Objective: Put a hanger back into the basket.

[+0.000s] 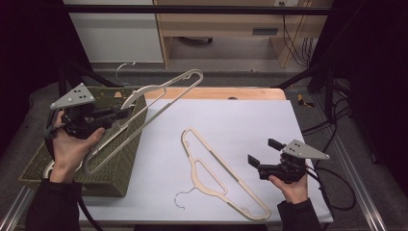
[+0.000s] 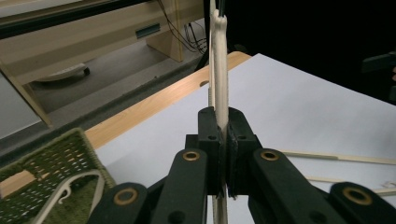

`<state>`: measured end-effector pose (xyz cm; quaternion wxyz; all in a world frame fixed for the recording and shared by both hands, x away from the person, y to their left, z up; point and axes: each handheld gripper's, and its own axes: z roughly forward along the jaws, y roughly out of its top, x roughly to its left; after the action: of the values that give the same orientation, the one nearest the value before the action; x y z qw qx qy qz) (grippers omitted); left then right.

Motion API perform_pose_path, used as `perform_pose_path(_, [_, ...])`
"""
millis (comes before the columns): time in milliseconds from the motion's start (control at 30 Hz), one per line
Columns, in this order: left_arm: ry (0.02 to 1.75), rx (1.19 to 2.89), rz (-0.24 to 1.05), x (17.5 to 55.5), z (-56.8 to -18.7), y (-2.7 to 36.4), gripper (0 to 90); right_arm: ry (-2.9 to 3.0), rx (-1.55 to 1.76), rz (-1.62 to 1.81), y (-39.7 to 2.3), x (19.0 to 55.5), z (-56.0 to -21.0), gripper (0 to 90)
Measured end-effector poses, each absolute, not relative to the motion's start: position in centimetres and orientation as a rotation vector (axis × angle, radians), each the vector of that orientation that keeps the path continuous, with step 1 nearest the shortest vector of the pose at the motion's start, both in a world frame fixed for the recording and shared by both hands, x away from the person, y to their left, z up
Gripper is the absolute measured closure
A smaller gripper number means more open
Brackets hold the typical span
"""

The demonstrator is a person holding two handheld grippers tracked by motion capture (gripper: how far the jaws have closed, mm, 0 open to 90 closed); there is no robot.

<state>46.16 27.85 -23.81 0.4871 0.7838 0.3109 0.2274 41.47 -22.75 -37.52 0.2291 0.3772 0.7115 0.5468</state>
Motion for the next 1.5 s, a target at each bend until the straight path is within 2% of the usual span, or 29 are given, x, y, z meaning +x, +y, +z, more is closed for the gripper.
perform_pose_path(533, [0.869,1.94,0.577,50.0,-26.1,34.8,86.6,1.96,1.041,1.501,-22.7,41.6,-37.6,7.1])
perform_pose_path(1500, [1.016,1.936,0.609,50.2,-29.4,43.0,86.6,1.958,1.046,1.491,-22.8,41.7,-37.7,7.1])
